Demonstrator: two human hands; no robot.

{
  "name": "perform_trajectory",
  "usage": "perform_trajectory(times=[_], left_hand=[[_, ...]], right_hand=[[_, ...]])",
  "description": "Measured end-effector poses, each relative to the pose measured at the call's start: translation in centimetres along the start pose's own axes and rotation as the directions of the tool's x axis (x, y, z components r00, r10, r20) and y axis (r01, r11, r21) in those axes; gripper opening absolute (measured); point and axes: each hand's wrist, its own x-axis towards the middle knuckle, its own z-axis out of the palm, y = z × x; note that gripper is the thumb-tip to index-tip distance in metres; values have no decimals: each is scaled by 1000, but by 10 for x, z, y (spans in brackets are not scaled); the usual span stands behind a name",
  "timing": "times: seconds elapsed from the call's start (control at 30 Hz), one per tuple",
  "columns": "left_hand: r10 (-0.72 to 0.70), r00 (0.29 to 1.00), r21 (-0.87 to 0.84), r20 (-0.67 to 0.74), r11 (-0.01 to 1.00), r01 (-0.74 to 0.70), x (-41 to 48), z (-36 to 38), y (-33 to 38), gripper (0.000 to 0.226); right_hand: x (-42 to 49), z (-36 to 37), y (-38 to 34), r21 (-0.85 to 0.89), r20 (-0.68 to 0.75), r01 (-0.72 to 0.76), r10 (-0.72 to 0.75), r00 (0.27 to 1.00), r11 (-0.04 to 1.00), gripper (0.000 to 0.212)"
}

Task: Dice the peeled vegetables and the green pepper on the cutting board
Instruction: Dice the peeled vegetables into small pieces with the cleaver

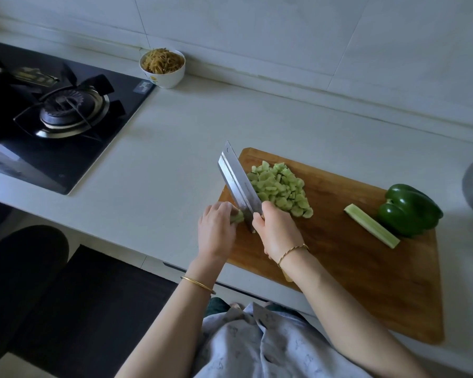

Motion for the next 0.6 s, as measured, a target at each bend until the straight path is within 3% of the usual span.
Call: perform_trajectory(times=[0.33, 0.6], left_hand=[[-40, 999, 11, -10, 999, 40, 0, -4, 3, 20], [-49, 999, 21, -16, 999, 50, 1, -3, 4, 17]], right_hand=[[3, -8, 9, 136, -69, 13, -3, 998, 991, 32], [0, -7, 10, 121, -17, 17, -15, 1000, 993, 29]])
